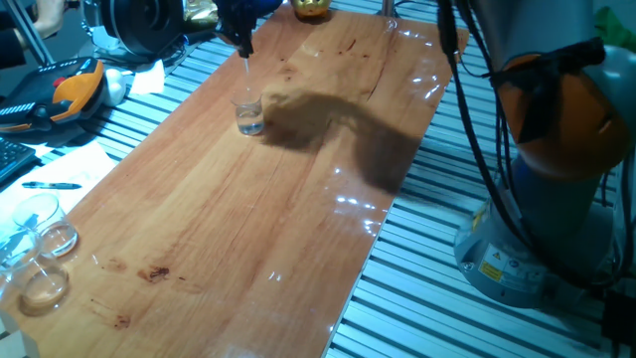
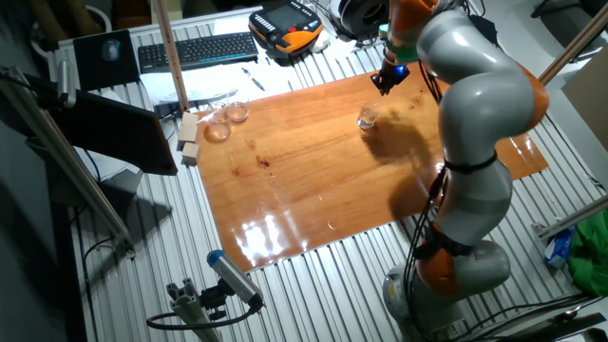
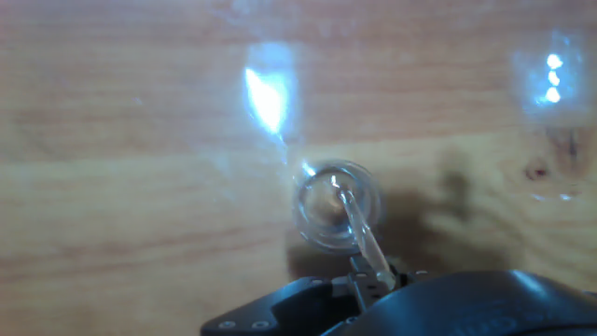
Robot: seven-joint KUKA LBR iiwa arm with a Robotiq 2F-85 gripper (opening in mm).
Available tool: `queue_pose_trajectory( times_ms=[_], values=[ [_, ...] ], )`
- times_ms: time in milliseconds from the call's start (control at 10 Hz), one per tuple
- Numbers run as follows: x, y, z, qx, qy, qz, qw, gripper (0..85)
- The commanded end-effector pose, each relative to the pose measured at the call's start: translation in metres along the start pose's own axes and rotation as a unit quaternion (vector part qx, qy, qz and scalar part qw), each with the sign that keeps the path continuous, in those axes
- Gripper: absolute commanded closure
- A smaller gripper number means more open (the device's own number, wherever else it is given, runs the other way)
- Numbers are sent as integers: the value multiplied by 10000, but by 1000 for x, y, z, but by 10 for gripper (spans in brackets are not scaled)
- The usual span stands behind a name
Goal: Stir the beaker with a glass rod
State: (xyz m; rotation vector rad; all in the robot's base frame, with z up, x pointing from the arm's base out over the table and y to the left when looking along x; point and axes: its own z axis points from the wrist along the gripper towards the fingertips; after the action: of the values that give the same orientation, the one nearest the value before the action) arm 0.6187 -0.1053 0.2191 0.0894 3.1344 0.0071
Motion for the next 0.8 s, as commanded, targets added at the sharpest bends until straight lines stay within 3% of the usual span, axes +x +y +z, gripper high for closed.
queue_pose_trajectory(
  times_ms=[0, 200, 300, 400, 500, 600, 700],
  values=[
    [0, 2, 3, -665, -121, 639, 9957, 850],
    [1, 3, 9, -1082, 303, 1190, 9865, 850],
    [3, 3, 10, -1057, 656, 1285, 9839, 850],
    [4, 1, 9, -849, 888, 1120, 9861, 850],
    [4, 0, 5, -460, 883, 790, 9919, 850],
    [3, 0, 1, -200, 793, 563, 9951, 850],
    [1, 0, -3, 201, 544, 157, 9982, 850]
  ],
)
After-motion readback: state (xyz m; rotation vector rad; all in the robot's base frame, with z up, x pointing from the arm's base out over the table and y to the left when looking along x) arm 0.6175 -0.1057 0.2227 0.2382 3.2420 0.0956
